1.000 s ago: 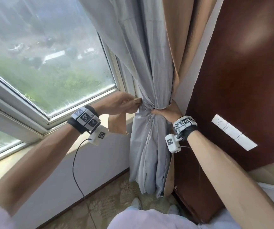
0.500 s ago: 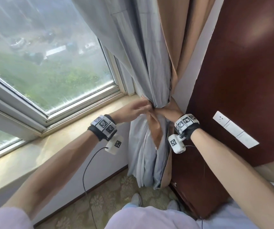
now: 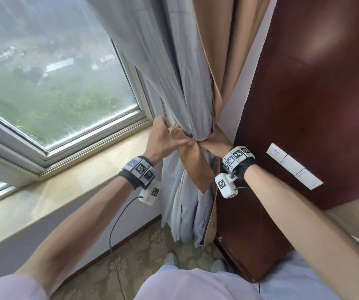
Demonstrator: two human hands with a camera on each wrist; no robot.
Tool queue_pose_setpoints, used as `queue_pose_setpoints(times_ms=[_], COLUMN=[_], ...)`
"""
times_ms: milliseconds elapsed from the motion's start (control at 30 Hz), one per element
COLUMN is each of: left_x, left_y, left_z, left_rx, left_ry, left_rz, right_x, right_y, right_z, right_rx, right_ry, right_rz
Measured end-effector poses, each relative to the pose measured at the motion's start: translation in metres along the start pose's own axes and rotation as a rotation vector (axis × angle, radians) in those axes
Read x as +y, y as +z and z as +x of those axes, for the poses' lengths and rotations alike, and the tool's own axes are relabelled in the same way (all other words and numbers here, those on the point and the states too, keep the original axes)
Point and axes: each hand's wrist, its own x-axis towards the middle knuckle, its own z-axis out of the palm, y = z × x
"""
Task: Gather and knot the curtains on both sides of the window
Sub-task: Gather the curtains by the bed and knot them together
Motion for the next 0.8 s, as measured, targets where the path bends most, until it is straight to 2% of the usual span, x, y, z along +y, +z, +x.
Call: queue_pose_setpoints(times_ms=[33,133,200,267,367,433,500,600,667,800], left_x=[-0.004,-0.011,-0.013,-0.012,-0.012,-0.012,-0.012,-0.012,-0.011,-0.010], left_y=[0.001,0.001,0.009,0.018,0.024,0.026,0.029,0.038,0.041,0.043], left_z=[0.004,0.014,0.018,0.021,0.028,0.032,0.030,0.022,0.017,0.012], left_rx=[-0.060,-0.352,-0.450,-0.457,-0.417,-0.387,-0.356,-0.349,-0.323,-0.308], left_ry=[-0.004,0.026,0.054,0.057,0.030,0.010,-0.004,0.010,0.018,0.012], left_rz=[-0.038,-0.161,-0.201,-0.247,-0.305,-0.326,-0.319,-0.329,-0.351,-0.396], right_x=[0.001,0.011,0.011,0.011,0.013,0.012,0.002,-0.015,-0.016,-0.011], right_y=[-0.002,-0.006,-0.007,-0.007,0.006,0.014,0.020,0.022,0.022,0.015], right_z=[0.000,0.003,0.004,0.004,0.003,-0.003,-0.021,-0.053,-0.069,-0.091], right_rx=[-0.004,-0.043,-0.038,0.007,0.217,0.335,0.404,0.527,0.517,0.455], right_ry=[0.007,0.038,0.063,0.076,0.110,0.191,0.227,0.178,0.159,0.227], right_rz=[-0.015,-0.026,-0.021,-0.019,-0.040,-0.047,-0.183,-0.470,-0.481,-0.423])
